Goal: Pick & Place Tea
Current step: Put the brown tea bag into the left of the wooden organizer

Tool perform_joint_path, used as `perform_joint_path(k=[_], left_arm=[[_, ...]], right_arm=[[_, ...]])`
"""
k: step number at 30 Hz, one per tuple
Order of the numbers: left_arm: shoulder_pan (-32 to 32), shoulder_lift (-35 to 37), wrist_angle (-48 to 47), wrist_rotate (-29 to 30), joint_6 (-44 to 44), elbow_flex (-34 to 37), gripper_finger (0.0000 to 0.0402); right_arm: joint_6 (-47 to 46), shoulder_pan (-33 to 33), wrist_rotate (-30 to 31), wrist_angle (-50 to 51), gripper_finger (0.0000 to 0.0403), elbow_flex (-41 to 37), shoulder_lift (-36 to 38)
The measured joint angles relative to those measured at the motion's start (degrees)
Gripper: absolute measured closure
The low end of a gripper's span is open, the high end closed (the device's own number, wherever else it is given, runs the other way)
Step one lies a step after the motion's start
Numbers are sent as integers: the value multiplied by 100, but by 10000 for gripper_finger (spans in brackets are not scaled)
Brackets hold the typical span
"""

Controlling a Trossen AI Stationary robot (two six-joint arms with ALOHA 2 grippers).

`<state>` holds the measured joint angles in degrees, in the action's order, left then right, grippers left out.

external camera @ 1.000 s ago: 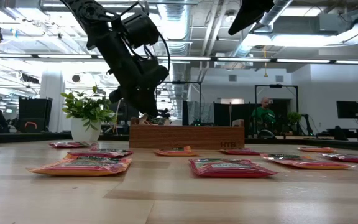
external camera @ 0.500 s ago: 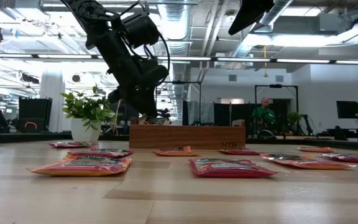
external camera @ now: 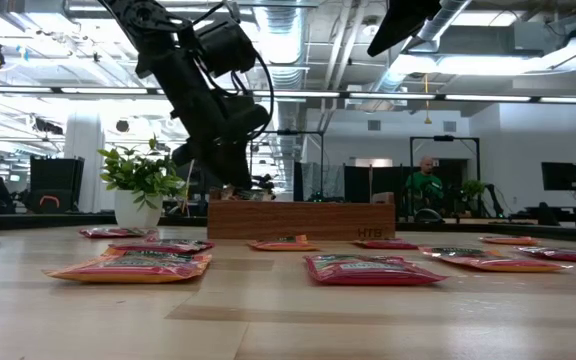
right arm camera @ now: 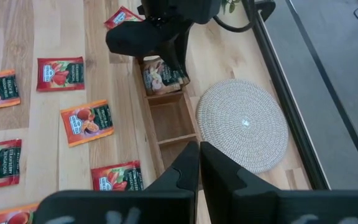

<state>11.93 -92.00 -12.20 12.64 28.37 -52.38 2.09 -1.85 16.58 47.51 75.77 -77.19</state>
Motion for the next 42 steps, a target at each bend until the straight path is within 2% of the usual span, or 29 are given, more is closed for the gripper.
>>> perform_joint_path(k=[7, 14, 23, 28, 38, 42], left_arm=[[1, 21, -289, -4, -16, -2, 312], [1, 362, -681, 220, -123, -29, 312], [11, 502, -846, 413, -630, -516, 312], [144, 364, -844, 391, -678, -516, 312], [207, -257, -697, -139, -573, -516, 312], [211, -283, -622, -150, -510, -516, 312]], right_arm=[[-9, 0, 0, 0, 395, 0, 0], [-3, 0, -2, 0, 395, 0, 2], [87, 0, -2, 0, 395, 0, 4], [92, 0, -2, -2, 395, 0, 4], [90, 0, -5, -20, 395, 0, 4], [90, 0, -5, -20, 395, 0, 4]])
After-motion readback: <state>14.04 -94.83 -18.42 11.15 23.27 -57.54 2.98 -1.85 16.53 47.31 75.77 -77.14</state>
